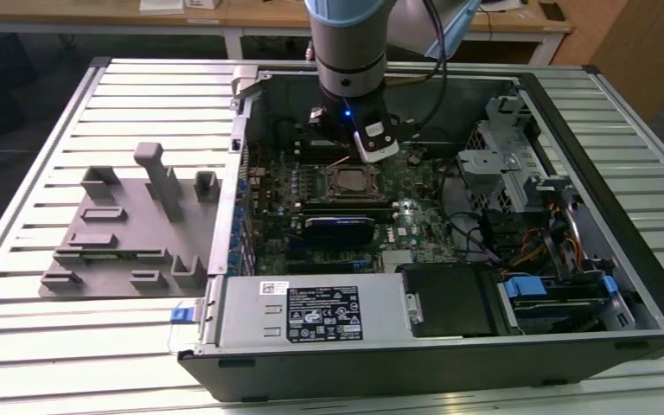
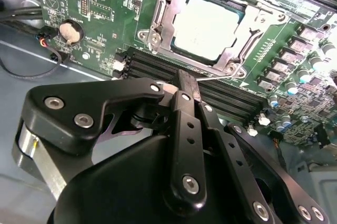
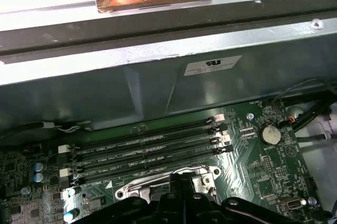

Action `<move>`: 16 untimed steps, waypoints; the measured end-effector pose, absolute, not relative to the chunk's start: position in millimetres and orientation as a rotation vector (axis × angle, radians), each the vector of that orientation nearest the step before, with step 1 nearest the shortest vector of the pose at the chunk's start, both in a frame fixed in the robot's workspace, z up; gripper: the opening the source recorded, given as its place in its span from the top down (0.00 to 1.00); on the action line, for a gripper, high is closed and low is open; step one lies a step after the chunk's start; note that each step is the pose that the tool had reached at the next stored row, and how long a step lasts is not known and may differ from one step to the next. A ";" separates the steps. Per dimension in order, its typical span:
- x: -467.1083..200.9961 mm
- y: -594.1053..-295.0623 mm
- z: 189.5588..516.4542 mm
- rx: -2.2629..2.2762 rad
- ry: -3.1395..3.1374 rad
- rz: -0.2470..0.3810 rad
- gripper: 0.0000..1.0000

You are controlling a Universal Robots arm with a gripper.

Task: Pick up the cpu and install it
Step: 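Install the first cpu locking lever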

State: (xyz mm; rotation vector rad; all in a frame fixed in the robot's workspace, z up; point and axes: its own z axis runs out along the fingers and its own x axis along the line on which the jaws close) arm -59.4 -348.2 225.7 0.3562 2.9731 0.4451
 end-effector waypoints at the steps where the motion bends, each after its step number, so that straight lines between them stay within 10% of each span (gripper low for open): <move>1: -59.3 -348.0 225.5 0.359 2.973 0.443 0.89; 16: -59.1 -339.7 220.5 0.406 2.963 0.426 0.89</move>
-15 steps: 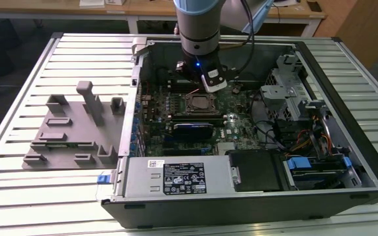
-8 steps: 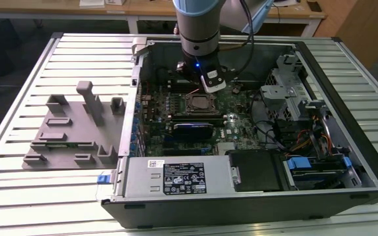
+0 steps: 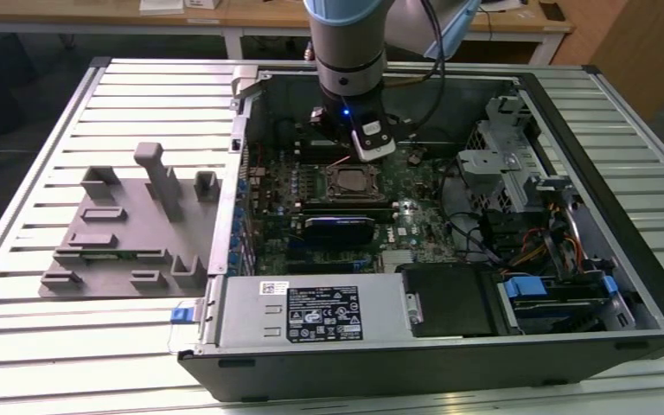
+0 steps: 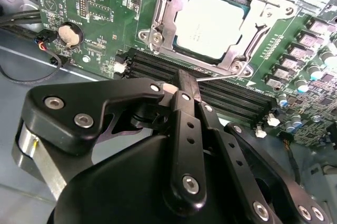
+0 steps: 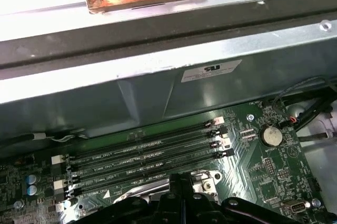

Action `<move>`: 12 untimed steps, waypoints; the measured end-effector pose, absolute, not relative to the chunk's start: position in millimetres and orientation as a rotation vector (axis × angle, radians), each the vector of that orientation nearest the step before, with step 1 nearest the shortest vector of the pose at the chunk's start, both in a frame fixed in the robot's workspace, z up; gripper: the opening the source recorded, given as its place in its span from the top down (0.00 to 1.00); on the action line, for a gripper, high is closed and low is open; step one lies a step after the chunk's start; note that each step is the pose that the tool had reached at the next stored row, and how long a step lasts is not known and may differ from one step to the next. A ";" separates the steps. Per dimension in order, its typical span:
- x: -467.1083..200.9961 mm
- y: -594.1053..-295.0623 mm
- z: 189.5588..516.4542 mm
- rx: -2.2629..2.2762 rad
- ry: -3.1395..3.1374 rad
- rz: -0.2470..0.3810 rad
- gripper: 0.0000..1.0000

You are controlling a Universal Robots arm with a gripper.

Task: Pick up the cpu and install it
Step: 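Install the first cpu locking lever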

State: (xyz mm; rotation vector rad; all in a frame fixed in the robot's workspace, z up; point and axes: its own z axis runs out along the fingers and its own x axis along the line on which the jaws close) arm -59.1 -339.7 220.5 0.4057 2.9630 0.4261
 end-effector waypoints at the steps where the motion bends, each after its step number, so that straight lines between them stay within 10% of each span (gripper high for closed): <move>1: -59.1 -339.2 220.5 0.407 2.963 0.424 0.89; 12: -59.1 -335.9 218.5 0.421 2.960 0.416 0.89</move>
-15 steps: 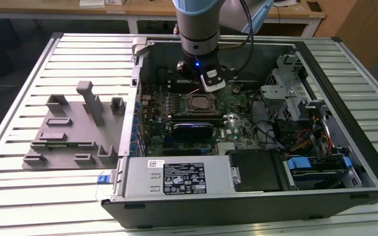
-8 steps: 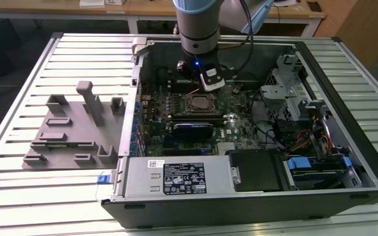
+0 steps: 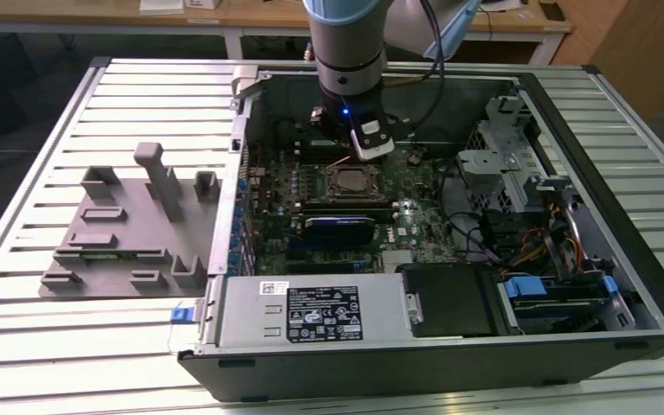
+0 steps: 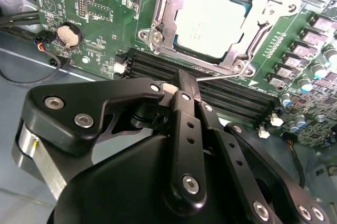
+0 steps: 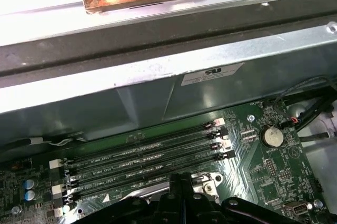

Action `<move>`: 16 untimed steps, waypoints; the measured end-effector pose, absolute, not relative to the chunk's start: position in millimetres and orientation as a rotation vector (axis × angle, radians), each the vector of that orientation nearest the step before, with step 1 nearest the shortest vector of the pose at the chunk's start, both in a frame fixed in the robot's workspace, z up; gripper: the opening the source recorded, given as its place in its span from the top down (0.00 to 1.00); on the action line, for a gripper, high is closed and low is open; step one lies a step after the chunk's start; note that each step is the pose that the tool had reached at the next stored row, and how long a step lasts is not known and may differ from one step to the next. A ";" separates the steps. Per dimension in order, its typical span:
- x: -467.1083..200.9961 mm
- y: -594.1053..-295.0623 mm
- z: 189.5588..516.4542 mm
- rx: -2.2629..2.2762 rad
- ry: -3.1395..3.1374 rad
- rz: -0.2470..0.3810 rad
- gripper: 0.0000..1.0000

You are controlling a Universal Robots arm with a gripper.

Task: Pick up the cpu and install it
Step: 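Install the first cpu locking lever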

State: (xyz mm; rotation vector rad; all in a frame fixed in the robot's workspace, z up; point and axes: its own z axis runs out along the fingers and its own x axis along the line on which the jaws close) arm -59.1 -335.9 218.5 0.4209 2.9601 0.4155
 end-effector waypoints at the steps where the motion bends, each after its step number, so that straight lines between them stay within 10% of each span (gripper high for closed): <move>1: -59.1 -335.5 218.2 0.421 2.960 0.416 0.89; 16: -61.8 -332.7 215.4 0.426 2.959 0.416 0.89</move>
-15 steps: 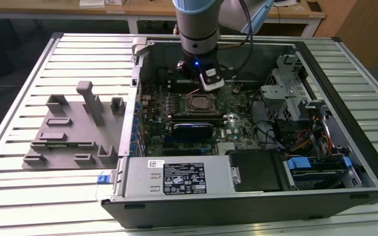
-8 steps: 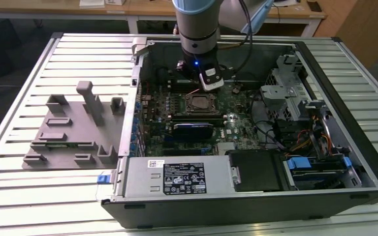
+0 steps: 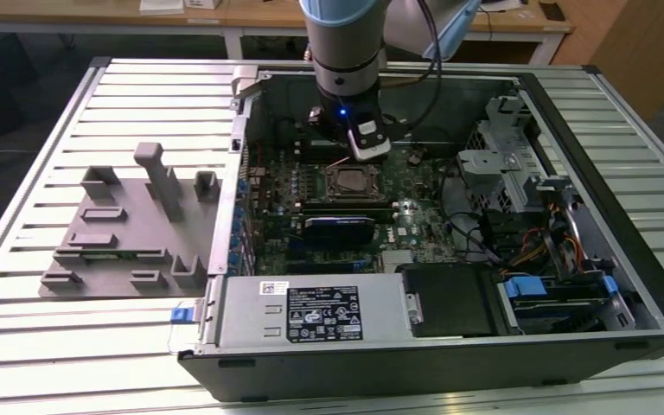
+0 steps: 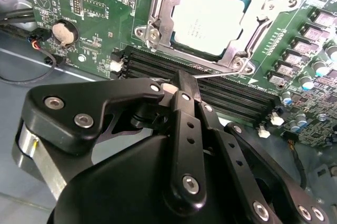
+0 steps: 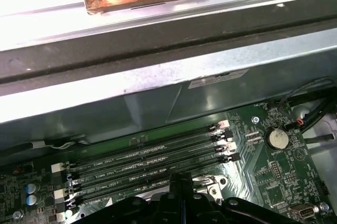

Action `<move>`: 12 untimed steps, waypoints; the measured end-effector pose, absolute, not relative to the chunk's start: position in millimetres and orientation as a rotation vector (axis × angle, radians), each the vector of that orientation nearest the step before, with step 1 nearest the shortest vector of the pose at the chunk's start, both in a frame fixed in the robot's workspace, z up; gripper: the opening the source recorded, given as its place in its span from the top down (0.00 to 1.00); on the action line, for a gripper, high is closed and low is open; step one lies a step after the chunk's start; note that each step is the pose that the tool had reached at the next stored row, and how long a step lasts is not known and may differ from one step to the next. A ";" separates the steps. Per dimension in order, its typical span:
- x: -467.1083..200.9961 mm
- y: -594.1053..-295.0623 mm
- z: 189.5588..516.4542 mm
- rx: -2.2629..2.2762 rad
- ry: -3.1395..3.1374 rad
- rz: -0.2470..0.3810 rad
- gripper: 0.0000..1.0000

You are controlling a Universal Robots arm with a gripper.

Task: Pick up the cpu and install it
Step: 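Install the first cpu locking lever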

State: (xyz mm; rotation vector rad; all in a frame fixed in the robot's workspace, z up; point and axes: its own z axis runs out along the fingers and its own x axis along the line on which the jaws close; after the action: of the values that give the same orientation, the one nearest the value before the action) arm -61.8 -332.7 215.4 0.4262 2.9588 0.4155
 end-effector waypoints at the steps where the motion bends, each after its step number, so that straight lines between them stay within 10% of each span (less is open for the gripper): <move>1: -61.8 -332.6 214.8 0.428 2.958 0.415 0.89; 12: -61.8 -331.8 212.3 0.432 2.957 0.415 0.89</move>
State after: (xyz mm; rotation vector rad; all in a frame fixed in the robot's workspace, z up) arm -61.8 -331.8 212.3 0.4323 2.9572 0.4152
